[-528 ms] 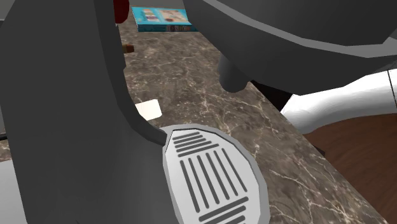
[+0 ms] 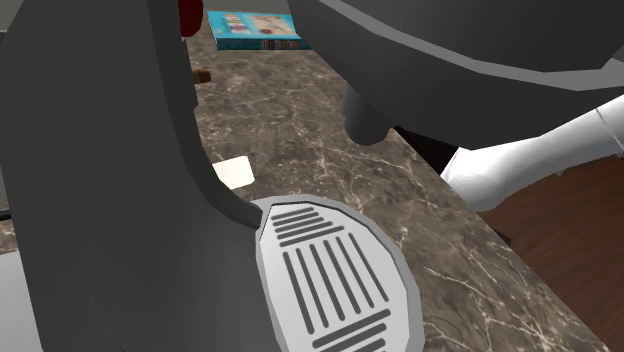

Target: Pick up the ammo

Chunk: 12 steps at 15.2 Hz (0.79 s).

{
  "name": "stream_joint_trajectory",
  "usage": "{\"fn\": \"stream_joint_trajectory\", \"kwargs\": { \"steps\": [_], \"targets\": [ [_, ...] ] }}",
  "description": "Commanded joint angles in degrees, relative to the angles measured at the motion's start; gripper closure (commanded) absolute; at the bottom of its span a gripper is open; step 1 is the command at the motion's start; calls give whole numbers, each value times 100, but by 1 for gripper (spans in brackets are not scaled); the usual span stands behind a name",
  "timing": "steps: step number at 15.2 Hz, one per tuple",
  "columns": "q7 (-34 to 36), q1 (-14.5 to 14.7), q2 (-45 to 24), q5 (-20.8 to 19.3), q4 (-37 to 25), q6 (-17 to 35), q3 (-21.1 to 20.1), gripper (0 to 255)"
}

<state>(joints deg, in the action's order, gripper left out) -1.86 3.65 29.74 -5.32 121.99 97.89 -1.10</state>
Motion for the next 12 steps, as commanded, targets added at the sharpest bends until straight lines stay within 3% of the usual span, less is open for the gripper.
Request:
{"fn": "stream_joint_trajectory", "kwargs": {
  "steps": [1,12],
  "targets": [
    [-263,120,-455,41,-365,54,-16,0],
    [-1484,696,-2588,229,-2419,-108,-374,0]
  ]
}}
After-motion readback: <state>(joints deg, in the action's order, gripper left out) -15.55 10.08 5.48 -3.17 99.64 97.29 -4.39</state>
